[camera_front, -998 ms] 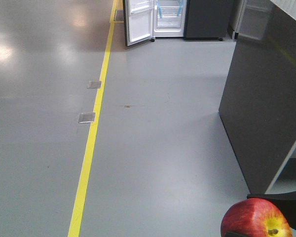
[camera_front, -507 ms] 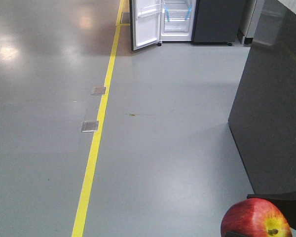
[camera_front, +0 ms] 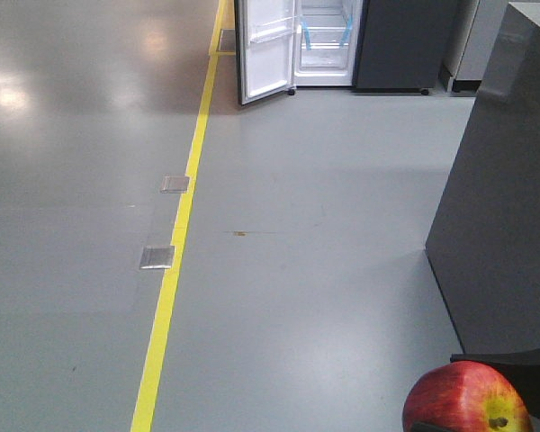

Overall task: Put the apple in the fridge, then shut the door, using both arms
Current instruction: 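Drive toward the open white refrigerator carrying the apple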

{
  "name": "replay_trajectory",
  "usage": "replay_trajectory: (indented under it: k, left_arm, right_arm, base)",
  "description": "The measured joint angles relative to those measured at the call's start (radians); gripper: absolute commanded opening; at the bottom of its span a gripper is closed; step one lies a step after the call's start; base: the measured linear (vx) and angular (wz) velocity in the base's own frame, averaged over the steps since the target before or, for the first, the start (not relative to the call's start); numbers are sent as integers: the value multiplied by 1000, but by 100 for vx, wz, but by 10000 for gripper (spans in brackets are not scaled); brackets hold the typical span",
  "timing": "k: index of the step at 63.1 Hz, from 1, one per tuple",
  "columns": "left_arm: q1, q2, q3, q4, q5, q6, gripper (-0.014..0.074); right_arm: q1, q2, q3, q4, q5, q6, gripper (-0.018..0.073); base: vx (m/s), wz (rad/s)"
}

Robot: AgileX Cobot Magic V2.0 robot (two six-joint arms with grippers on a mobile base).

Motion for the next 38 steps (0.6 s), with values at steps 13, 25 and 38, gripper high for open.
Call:
replay_trajectory:
  k: [13,25,38]
  left_arm:
    - [0,0,0,0,0,0,-6]
    - [0,0,0,0,0,0,-6]
    - [0,0,0,0,0,0,-6]
  right_arm:
    - [0,0,0,0,1,0,328]
    - [0,0,0,0,1,0,328]
    - [0,0,0,0,1,0,328]
  base:
    - [33,0]
    - [36,-1]
    - [38,-1]
